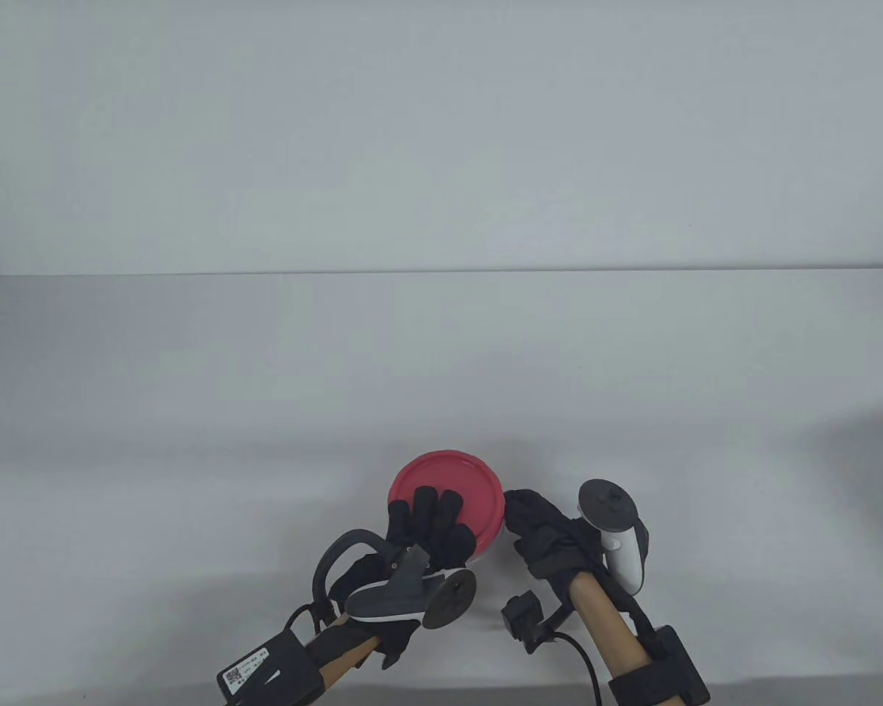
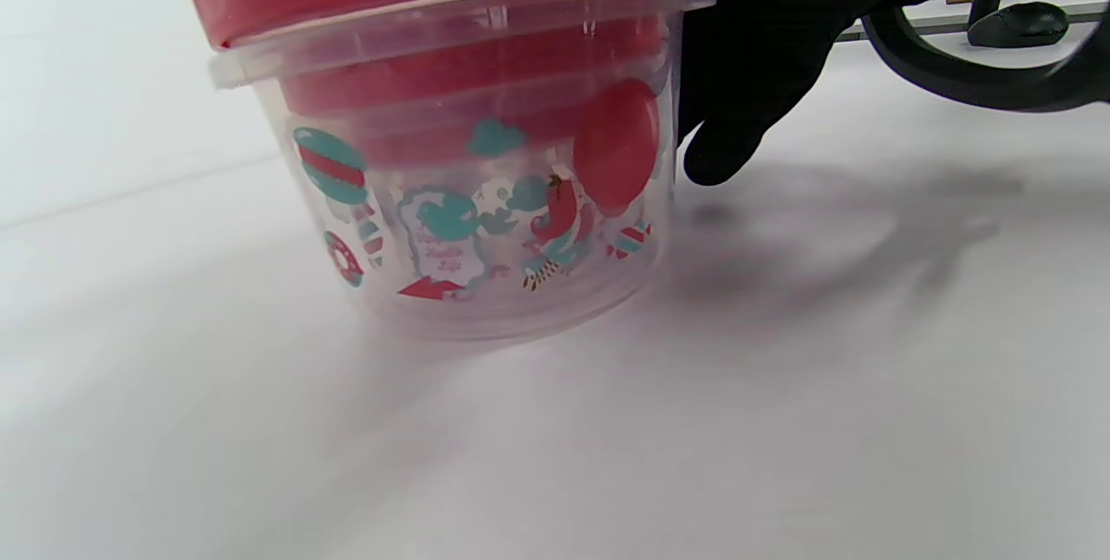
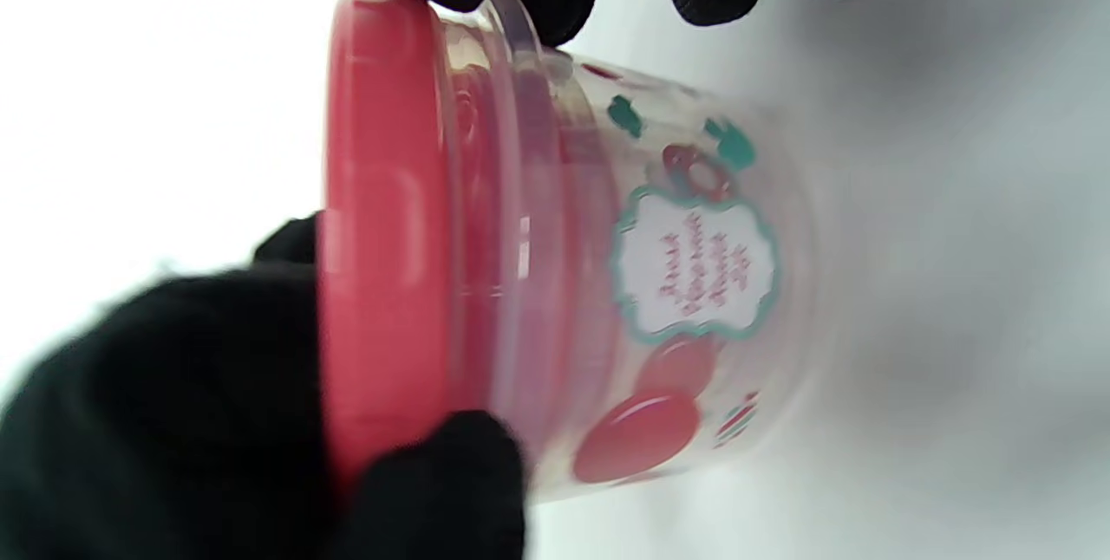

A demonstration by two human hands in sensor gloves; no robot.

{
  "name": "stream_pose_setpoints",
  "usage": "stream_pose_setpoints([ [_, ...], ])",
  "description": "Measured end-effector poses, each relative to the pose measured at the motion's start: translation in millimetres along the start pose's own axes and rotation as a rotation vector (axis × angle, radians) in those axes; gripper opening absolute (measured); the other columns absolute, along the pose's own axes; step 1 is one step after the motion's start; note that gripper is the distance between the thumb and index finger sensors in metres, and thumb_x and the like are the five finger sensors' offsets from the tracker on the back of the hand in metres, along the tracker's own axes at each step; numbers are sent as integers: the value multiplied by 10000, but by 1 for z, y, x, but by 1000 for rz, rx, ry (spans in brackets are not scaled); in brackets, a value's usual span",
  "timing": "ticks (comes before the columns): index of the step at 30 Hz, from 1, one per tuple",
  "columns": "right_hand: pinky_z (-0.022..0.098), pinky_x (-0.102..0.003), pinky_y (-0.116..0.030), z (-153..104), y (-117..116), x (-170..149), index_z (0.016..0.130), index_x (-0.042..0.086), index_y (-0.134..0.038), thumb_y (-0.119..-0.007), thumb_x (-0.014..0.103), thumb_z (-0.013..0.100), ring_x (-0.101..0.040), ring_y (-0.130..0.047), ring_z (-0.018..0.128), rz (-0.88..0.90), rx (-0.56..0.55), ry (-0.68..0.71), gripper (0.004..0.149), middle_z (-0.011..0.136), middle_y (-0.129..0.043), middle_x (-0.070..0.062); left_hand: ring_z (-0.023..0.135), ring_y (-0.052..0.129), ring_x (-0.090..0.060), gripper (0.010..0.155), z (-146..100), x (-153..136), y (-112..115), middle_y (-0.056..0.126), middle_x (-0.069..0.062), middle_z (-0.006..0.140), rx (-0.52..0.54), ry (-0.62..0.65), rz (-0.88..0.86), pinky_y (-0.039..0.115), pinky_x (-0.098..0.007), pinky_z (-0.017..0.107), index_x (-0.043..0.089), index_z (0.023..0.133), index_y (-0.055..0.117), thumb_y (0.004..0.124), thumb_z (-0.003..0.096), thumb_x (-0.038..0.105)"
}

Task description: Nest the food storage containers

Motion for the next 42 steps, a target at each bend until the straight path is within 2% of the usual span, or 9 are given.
stream_pose_setpoints([
  [11,628,-658,-438,7,-2,-11,961,-72,-481,-533,176,629,-546,-352,956,210,104,-44,417,1081,-197,-317,1130,328,-457,500,0,-4,-2,241,-105,1245,3,-7,-51,385,-584,813,238,1061,241,461,659,438],
  [19,630,-653,-444,6,-2,-10,957,-70,-491,-539,178,630,-542,-362,956,207,118,-41,413,1082,-209,-315,1153,251,-433,495,4,-8,-9,189,-87,1256,-111,-49,-170,322,-557,835,256,1078,253,445,662,442],
  [22,630,-653,-446,6,-1,-10,955,-67,-498,-542,181,631,-541,-368,956,202,121,-39,411,1083,-215,-314,1157,347,-434,600,12,-11,-23,294,-143,1267,-85,-119,-297,328,-538,840,218,1134,228,431,660,524],
  [24,630,-653,-445,6,-1,-10,954,-66,-499,-543,182,632,-541,-369,955,200,129,-39,409,1083,-216,-314,1147,229,-467,722,20,-10,-18,180,-176,1263,-85,-196,-401,256,-555,834,170,1171,110,432,652,555],
  [27,629,-651,-449,5,-1,-10,954,-66,-498,-542,183,633,-543,-368,954,194,136,-39,409,1083,-215,-314,1112,27,-456,759,30,-4,0,-8,-173,1225,-150,-243,-424,123,-555,814,174,1175,-5,383,653,566],
  [29,630,-647,-455,6,0,-10,951,-67,-497,-541,185,633,-543,-368,954,196,126,-42,409,1082,-214,-315,1120,9,-437,738,29,-2,1,-16,-139,1232,-86,-245,-356,102,-548,820,224,1192,-2,356,648,570],
  [33,631,-640,-468,6,1,-10,930,-82,-519,-548,182,631,-539,-376,952,207,118,-43,400,1077,-223,-311,1151,36,-380,664,25,-6,1,33,-35,1266,-84,-141,-363,115,-527,836,348,1215,89,392,653,535],
  [38,631,-634,-478,7,2,-10,918,-88,-534,-554,184,628,-531,-392,951,206,107,-40,398,1077,-240,-297,1175,56,-267,626,15,-16,-2,73,56,1273,-148,-12,-403,134,-466,855,408,1203,156,471,662,442],
  [42,630,-634,-478,7,2,-10,919,-86,-534,-553,186,629,-529,-394,951,204,108,-41,398,1077,-243,-298,1187,122,-260,610,3,-20,-6,126,49,1284,-173,17,-421,152,-456,858,400,1203,231,520,673,313],
])
Point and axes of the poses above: the tracker on the back of each hand, its own x axis roughly to the thumb side, its own z axis roughly from the wrist to the fingertips, y = z × x, the point moved 3 cm from there along z, roughly from the wrist to the fingertips
